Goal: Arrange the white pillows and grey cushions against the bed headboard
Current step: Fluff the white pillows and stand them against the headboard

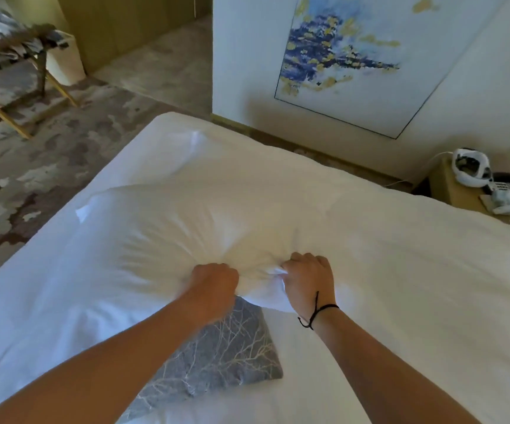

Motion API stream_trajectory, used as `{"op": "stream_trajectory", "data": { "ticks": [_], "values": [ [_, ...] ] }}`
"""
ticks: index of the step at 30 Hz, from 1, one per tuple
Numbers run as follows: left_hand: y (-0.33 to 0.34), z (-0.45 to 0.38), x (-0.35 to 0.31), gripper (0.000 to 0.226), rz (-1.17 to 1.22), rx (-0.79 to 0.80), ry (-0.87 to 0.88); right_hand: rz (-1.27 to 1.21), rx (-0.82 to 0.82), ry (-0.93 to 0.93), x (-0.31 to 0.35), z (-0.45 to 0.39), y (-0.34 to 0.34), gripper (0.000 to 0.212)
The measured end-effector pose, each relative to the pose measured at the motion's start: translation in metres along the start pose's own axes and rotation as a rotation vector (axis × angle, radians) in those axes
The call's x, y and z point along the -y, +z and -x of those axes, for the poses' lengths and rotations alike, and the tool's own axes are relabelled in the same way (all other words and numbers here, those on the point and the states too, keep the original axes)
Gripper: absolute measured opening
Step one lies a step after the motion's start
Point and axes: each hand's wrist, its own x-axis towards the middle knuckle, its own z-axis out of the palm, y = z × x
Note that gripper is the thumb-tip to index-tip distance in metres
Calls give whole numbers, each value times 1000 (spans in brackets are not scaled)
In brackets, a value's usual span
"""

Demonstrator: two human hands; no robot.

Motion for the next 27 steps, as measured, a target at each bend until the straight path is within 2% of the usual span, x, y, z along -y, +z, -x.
{"op": "stream_trajectory", "data": {
  "ticks": [5,7,10,15,19,21,24,27],
  "values": [
    [-50,-4,-89,19,149,-123,31,-249,-280,199,-80,48,-56,22],
    [-72,-10,-129,24,221,-167,21,-427,-299,301,-104,76,-70,33],
    [-106,-24,-195,29,350,-234,19,-802,-219,390,-133,131,-85,57],
    [-140,-49,-287,41,690,-321,-77,-1147,86,437,-178,209,-112,71],
    [-126,-58,-360,36,995,-273,-200,-1076,75,526,-253,260,-141,77],
    [-106,-51,-400,38,1105,-194,-228,-923,142,503,-286,289,-149,80],
    [-69,-28,-460,29,1182,-70,-151,-669,251,499,-316,337,-145,81],
    [-28,-5,-506,20,1185,134,-56,-471,378,598,-336,390,-117,80]
  ]
}}
